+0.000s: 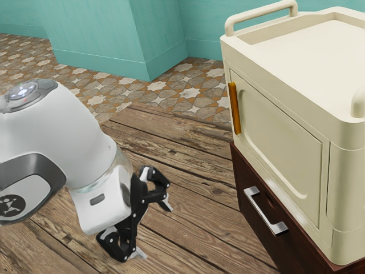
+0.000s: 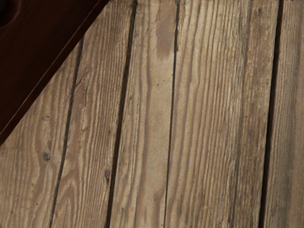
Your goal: Pull the drawer handle with one arm to open the drawer
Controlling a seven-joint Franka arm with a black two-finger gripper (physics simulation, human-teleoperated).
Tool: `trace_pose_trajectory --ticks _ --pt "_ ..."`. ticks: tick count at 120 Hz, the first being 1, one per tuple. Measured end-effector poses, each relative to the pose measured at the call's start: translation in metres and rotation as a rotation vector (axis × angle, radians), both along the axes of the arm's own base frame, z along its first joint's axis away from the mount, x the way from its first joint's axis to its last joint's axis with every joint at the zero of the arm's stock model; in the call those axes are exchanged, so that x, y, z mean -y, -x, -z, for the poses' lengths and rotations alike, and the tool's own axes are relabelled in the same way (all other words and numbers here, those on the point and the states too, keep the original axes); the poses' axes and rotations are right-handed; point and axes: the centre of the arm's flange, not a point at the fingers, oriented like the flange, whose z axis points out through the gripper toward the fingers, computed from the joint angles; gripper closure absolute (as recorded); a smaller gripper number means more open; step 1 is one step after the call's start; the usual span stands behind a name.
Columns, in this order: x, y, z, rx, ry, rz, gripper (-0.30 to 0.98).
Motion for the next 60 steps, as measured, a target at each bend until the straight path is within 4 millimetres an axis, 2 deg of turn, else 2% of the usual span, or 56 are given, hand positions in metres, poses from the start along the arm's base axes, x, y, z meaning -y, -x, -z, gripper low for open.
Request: trace_pose_trajectory --ticks 9,26,60 --pt "0.015 -0.006 0.002 0.012 -0.018 0.101 0.0" --pt "0.038 -0.006 0.002 0.045 -0.036 0.263 0.0" --pt "0.053 -0.018 0.0 0.14 -0.056 0.431 0.0"
